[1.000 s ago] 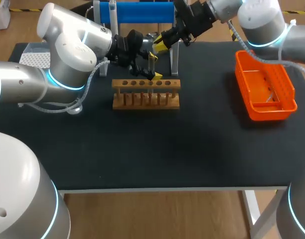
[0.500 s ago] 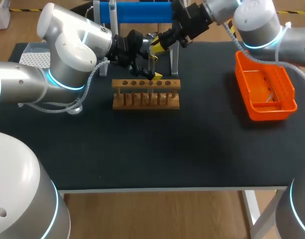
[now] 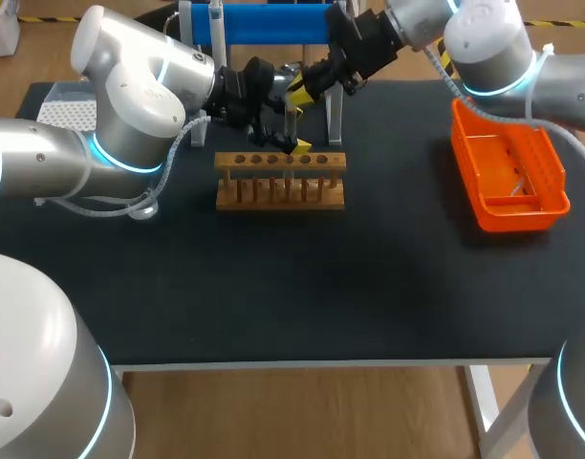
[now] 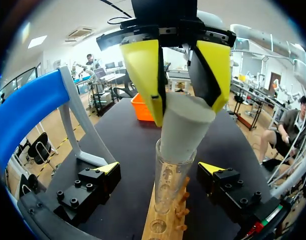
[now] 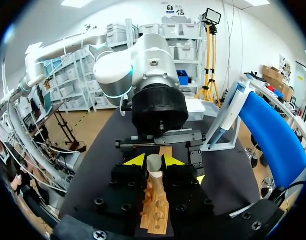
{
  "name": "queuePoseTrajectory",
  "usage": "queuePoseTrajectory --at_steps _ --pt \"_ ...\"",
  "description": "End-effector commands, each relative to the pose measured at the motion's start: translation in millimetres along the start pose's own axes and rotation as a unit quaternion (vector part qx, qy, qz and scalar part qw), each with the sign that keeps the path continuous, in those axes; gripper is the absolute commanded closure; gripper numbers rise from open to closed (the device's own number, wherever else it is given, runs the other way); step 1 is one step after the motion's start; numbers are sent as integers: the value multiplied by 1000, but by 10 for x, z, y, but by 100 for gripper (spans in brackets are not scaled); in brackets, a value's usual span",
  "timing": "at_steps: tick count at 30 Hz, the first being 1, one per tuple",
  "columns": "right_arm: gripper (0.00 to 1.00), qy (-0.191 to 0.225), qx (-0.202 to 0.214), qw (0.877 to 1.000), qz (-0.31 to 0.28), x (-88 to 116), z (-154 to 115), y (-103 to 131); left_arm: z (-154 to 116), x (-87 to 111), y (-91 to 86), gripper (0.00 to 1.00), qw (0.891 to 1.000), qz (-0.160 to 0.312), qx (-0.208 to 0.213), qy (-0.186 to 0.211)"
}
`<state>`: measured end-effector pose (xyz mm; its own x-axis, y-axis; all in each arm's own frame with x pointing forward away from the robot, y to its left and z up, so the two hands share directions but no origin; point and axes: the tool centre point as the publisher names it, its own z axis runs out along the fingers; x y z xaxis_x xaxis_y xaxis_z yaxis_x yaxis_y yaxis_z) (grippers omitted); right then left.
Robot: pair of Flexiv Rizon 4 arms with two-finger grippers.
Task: Invert the test tube, pick up the pipette, mount the tip to pipette, aspirate from beaker and dispense into the tube, eject the tip, return the pipette, and cap with the stopper.
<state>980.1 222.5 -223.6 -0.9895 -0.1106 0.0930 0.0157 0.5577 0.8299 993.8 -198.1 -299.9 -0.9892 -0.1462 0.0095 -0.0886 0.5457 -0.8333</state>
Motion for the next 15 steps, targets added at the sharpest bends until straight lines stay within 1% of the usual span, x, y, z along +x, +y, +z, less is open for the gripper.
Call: queuePoseTrajectory --at_steps 1,15 --pt "100 3 2 1000 1 -23 7 2 0 -11 -5 0 1000 0 -2 1" --pt "100 3 4 1000 1 -21 7 -22 0 -11 -5 0 1000 0 -2 1"
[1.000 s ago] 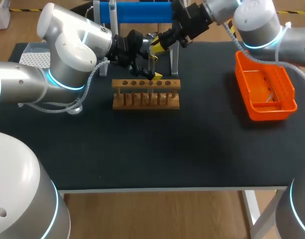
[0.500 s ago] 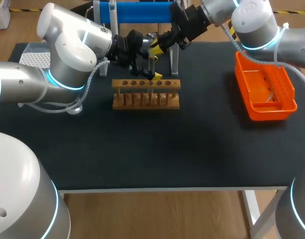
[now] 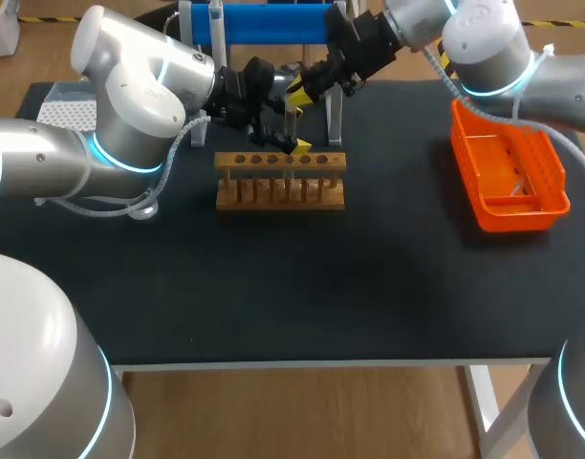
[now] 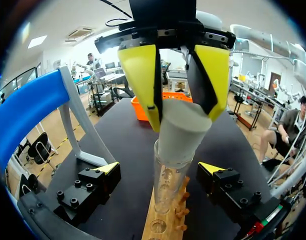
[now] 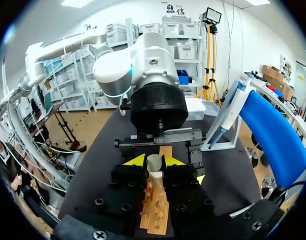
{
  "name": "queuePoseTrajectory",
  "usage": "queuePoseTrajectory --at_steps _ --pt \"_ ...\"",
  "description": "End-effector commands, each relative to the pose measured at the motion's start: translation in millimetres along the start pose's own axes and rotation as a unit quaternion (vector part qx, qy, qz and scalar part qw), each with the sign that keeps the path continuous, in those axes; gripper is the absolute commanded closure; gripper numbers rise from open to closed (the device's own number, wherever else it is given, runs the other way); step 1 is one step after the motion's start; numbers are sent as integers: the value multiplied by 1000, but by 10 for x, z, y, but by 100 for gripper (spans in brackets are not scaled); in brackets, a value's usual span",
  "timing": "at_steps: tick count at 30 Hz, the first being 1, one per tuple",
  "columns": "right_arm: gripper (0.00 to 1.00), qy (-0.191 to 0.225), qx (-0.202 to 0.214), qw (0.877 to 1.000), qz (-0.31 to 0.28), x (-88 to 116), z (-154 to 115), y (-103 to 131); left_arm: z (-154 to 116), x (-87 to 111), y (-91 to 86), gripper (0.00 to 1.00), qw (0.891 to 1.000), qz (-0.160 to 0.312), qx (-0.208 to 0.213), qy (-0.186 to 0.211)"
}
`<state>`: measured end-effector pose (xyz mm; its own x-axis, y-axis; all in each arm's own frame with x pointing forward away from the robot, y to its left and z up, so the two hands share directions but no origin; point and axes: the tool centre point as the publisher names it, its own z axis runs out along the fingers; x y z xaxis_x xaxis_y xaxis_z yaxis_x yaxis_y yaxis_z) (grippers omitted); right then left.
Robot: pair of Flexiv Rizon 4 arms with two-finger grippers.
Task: Invert the test tube, pick up the pipette, mount the tip to pipette, aspirate from beaker and dispense into the tube, eject the tip, return the pipette, and cap with the stopper.
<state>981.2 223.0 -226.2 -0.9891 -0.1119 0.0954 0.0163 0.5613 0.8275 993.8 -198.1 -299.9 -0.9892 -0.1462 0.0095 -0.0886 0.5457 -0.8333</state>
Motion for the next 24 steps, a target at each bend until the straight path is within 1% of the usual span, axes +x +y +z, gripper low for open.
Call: queuePoseTrajectory --at_steps 1,24 --pt "100 2 4 1000 0 -5 -10 -7 0 -11 -5 0 1000 0 -2 1" --pt "100 -1 25 1000 -5 31 41 -87 0 -11 -5 0 1000 0 -2 1"
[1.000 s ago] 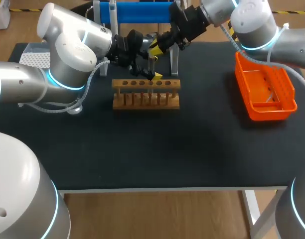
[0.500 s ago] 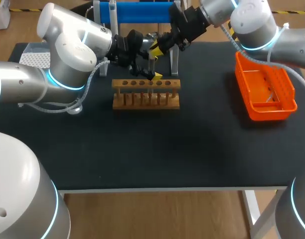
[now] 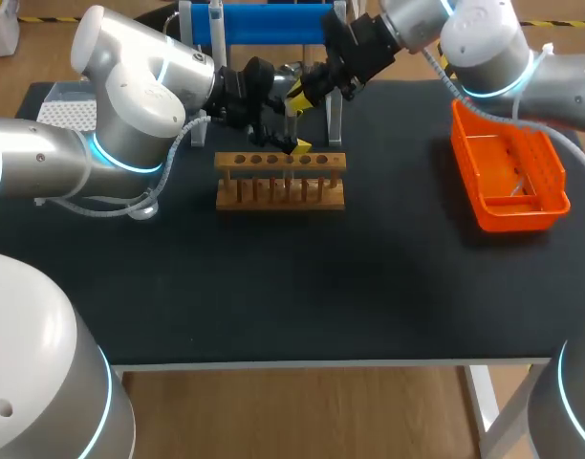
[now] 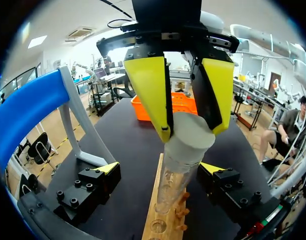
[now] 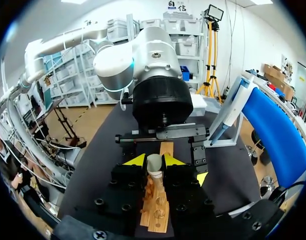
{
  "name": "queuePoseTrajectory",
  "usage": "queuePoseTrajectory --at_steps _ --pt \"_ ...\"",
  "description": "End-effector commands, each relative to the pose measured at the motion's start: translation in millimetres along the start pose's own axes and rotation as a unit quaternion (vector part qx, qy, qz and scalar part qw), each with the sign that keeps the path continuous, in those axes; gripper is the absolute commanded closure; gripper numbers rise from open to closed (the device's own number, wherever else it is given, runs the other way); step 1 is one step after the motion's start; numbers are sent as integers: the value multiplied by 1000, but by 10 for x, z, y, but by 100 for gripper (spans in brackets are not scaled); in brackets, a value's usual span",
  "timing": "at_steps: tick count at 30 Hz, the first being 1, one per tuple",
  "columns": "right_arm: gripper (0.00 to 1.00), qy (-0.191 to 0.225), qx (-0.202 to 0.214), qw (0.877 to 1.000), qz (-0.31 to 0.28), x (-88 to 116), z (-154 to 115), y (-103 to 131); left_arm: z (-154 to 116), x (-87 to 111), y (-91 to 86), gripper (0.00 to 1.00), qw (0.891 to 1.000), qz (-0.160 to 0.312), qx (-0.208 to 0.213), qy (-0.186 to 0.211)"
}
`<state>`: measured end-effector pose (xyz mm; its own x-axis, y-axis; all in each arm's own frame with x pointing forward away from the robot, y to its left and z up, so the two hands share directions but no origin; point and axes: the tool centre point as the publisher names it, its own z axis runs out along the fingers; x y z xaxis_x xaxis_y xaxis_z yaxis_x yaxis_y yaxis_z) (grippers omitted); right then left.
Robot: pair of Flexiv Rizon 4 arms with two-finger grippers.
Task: Invert the test tube, pick up the pipette, mount the tip to pipette, aspirate from beaker and dispense into the tube, eject the tip, return the pipette, and cap with the stopper.
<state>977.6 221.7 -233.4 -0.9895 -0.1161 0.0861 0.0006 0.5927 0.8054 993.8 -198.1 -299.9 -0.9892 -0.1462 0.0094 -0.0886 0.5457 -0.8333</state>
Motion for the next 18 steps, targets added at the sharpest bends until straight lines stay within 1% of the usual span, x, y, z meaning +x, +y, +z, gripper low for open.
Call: queuePoseTrajectory --at_steps 1,6,7,8,9,10,11,18 --pt "100 0 5 1000 1 1 11 -25 0 -11 -5 0 1000 0 -2 1" --pt "100 -6 10 1000 0 0 16 -45 0 -11 -5 0 1000 0 -2 1" --pt "85 -10 10 1000 1 -5 8 -48 0 -11 -5 0 1000 0 -2 1" --pt "54 -12 9 1000 0 -9 -2 -48 0 -11 -5 0 1000 0 -2 1" --pt "26 -14 4 1000 0 -9 -17 -45 0 -11 -5 0 1000 0 -2 1" --pt "2 -17 1 1000 0 -9 -36 -40 0 -11 -5 0 1000 0 -2 1" --pt "0 -18 -5 1000 0 -8 -51 -37 0 -11 -5 0 1000 0 -2 1" --pt "0 -34 -57 998 -11 21 -219 1 0 -11 -5 0 1000 0 -2 1"
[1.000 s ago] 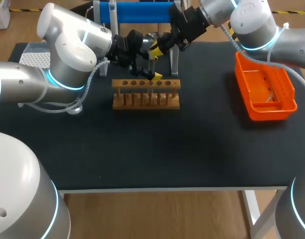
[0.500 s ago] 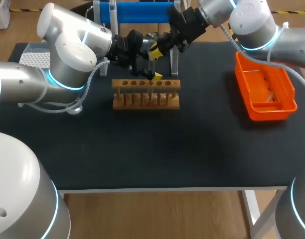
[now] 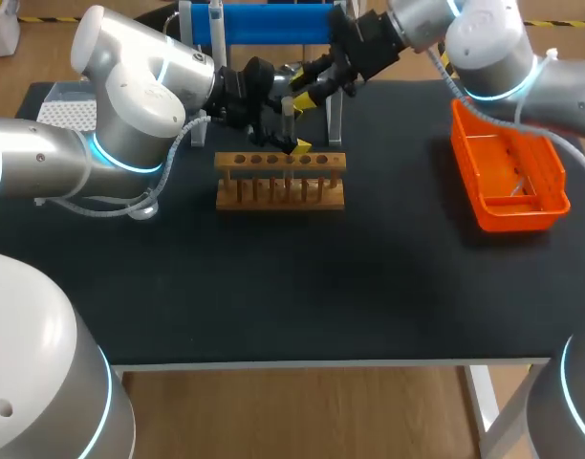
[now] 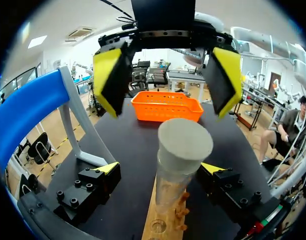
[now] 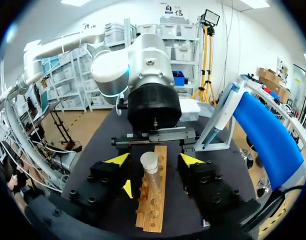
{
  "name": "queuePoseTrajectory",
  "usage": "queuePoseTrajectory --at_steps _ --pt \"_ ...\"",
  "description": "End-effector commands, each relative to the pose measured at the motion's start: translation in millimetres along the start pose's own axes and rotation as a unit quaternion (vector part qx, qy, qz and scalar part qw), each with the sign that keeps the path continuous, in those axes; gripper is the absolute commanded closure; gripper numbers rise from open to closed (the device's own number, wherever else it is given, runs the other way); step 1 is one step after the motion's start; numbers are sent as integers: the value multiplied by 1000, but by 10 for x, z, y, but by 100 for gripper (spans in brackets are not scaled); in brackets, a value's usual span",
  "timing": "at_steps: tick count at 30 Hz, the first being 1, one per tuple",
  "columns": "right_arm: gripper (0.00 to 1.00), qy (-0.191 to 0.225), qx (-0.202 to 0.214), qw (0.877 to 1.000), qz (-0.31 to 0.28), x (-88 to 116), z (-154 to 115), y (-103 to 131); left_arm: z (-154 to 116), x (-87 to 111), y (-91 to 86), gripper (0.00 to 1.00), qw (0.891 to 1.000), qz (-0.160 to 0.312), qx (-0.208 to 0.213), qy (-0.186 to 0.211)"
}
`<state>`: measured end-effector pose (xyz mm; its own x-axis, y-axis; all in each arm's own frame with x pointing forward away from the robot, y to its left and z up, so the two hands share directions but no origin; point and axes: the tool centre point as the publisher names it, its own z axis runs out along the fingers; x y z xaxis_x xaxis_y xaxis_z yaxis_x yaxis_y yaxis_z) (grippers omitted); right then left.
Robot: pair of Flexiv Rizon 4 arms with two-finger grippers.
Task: Invert the test tube, pick up the pipette, mount the tip to pipette, aspirate from beaker and dispense into the tube, eject the tip, return the pipette, and cap with the stopper.
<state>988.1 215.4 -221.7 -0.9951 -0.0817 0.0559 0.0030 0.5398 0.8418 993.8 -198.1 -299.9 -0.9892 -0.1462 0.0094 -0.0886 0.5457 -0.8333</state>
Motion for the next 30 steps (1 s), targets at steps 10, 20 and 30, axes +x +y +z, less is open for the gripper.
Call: queuePoseTrajectory --at_steps 10,20,30 --pt "0 -22 -115 992 -38 155 -241 -12 0 -11 -5 0 1000 0 -2 1" --pt "100 -16 -174 983 -61 194 -225 74 0 -11 -5 0 1000 0 -2 1" --pt "100 4 -200 978 -52 193 -92 138 0 -11 -5 0 1000 0 -2 1"
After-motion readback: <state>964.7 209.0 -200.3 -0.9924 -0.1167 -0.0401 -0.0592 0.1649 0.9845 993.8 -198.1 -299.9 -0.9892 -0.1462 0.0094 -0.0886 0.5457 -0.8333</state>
